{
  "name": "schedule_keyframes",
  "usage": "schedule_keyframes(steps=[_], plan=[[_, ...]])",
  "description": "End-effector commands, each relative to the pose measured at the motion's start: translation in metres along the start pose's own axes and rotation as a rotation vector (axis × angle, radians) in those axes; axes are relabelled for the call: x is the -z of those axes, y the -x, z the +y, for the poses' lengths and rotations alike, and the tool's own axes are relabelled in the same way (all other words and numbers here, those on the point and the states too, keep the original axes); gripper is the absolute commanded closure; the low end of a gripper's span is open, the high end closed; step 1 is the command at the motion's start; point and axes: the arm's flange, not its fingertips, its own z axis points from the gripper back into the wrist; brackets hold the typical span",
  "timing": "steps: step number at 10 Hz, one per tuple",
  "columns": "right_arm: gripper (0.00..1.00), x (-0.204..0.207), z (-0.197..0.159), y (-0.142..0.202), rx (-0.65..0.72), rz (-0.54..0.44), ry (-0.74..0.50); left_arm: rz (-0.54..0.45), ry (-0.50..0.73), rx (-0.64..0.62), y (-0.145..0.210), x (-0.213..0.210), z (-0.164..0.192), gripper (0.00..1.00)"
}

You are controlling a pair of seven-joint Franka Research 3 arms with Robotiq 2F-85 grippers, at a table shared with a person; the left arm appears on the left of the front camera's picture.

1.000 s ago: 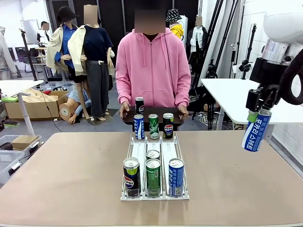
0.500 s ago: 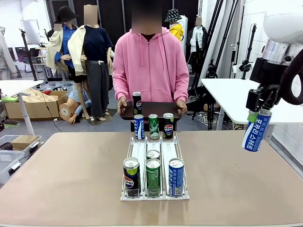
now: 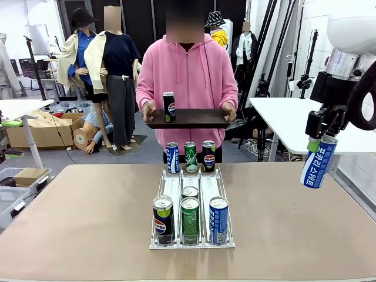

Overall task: Retrieve and hand over the desired beverage to the person.
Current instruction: Place the picked can on the Handle tray extended by the person.

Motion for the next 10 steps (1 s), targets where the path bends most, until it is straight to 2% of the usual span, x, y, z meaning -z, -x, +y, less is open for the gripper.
schedule_keyframes(steps=[1,10], plan=[[1.0,-0.0013,0.0002,-0.0003,-0.002,-0.003,0.004,-0.003,0.0,0.005,0.0006,-0.0013,-0.0019,0.0],[1.0,-0.0013,0.0002,-0.0003,-0.002,-0.003,0.004,-0.003,0.0,0.005,0.0006,-0.0013,-0.0019,0.0]])
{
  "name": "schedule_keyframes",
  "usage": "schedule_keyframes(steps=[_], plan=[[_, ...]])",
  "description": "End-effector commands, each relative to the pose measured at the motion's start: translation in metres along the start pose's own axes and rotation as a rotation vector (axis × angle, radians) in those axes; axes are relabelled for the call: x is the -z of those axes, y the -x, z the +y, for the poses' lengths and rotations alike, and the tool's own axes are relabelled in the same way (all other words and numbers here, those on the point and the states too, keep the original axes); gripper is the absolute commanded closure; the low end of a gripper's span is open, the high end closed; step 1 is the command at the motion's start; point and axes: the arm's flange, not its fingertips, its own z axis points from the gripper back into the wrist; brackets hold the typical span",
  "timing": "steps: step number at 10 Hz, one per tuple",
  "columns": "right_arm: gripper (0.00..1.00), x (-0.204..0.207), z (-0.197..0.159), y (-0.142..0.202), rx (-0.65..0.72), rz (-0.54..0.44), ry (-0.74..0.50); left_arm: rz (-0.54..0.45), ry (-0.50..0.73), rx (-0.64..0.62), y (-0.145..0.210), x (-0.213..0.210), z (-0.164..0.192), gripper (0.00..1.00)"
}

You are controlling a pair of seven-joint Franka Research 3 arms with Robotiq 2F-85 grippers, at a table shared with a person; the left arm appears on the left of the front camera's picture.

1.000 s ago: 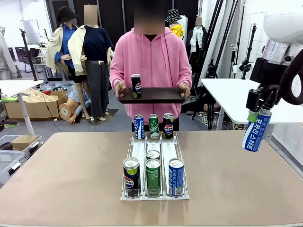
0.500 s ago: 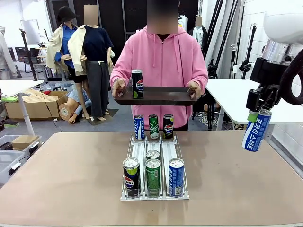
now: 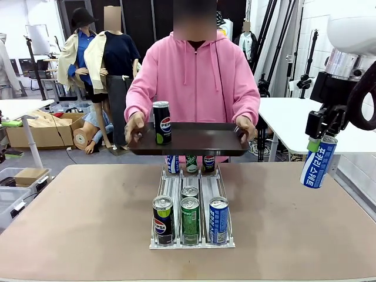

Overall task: Retrieve and hand over the desired beverage to the person.
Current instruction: Place the picked can on the Handle tray extended by the person.

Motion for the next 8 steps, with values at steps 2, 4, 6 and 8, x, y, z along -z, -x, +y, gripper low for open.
schedule_keyframes(steps=[2,4,6,8], plan=[[1.0,-0.001,0.0,0.0,-0.001,-0.003,0.003,-0.003,0.0,0.005,0.001,-0.001,-0.002,0.0],[1.0,0.0,0.0,0.0,0.0,0.0,0.0,-0.003,0.0,0.005,0.001,-0.001,-0.002,0.0],[1.0,-0.014,0.009,-0.008,-0.008,0.002,0.016,-0.003,0.0,0.005,0.001,-0.001,-0.002,0.0],[1.0,-0.032,0.022,-0.025,-0.037,0.011,0.026,-0.003,0.0,0.005,0.001,-0.001,-0.002,0.0]])
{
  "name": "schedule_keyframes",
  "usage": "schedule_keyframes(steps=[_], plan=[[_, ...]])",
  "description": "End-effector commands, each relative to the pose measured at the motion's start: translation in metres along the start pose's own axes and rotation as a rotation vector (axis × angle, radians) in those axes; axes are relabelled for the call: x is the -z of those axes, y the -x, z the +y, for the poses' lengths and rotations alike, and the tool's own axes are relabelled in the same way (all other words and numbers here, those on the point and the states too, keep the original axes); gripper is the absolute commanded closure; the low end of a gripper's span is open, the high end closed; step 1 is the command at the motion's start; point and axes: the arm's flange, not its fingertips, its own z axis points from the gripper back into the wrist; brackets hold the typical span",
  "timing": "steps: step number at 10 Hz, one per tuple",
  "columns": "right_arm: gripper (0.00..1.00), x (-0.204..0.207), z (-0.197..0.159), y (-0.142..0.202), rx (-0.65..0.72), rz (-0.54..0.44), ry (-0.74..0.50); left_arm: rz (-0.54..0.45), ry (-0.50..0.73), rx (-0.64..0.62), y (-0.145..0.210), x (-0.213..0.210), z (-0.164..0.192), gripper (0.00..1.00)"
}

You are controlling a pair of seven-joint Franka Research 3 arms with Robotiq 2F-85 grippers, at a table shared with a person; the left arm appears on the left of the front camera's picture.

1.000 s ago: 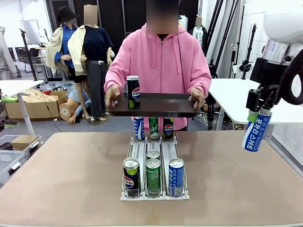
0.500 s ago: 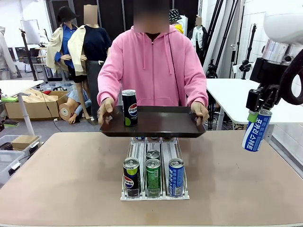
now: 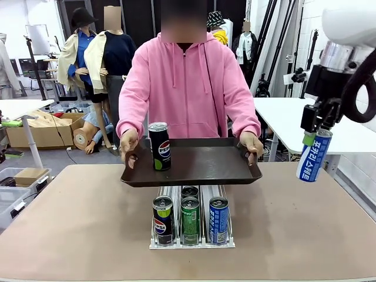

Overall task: Retrieve and hand over the desired beverage to the person.
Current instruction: Place the picked can on the Handle tray extended by the person.

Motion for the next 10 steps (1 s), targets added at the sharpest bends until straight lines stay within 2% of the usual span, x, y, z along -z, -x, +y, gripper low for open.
schedule_keyframes(steps=[1,3,7,10], plan=[[1.0,-0.024,0.012,-0.024,-0.006,0.027,0.02,-0.003,0.0,0.005,0.001,-0.001,-0.002,0.0],[1.0,-0.046,0.032,-0.044,-0.016,0.038,0.062,-0.003,0.0,0.005,0.001,-0.001,-0.002,0.0],[1.0,-0.08,0.07,-0.113,-0.106,0.115,0.119,-0.003,0.0,0.005,0.001,-0.001,-0.002,0.0],[1.0,-0.082,0.077,-0.173,-0.212,0.131,0.082,-0.003,0.0,0.005,0.001,-0.001,-0.002,0.0]])
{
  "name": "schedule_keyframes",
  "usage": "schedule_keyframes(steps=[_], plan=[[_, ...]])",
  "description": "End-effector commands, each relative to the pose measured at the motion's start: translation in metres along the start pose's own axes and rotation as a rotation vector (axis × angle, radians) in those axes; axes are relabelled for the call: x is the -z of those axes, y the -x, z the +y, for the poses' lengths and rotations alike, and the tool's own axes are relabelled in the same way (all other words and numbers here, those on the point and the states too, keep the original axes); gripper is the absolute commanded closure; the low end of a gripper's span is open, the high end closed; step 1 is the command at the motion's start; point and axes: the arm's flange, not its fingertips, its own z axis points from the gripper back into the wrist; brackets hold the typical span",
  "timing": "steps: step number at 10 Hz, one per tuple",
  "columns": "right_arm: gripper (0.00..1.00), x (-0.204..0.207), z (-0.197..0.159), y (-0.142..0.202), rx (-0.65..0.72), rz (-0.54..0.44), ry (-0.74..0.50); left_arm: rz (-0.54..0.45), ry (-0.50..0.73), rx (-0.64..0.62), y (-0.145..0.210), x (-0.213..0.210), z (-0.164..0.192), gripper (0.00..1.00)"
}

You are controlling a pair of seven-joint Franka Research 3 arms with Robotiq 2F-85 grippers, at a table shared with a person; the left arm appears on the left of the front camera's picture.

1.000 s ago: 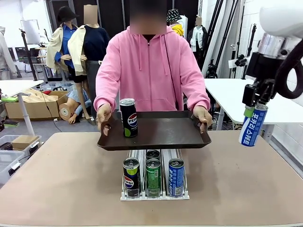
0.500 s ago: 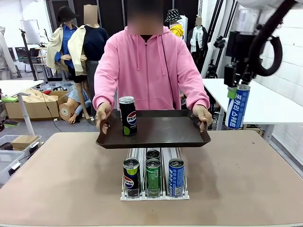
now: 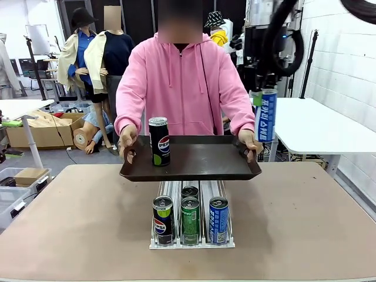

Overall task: Retrieve and hand over the desired beverage to the person.
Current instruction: Place the picked can on the Handle tray extended by the person.

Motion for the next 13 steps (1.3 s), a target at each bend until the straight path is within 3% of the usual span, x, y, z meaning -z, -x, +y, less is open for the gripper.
schedule_keyframes(steps=[1,5,13], plan=[[1.0,-0.015,-0.008,-0.037,-0.071,0.004,0.005,-0.004,0.0,0.004,0.001,-0.002,-0.002,0.0],[1.0,0.018,-0.006,-0.073,-0.113,-0.091,-0.04,-0.004,0.0,0.004,0.001,-0.002,-0.002,0.0],[1.0,0.06,-0.003,-0.089,-0.184,-0.194,-0.078,-0.004,0.0,0.004,0.001,-0.002,-0.002,0.0]])
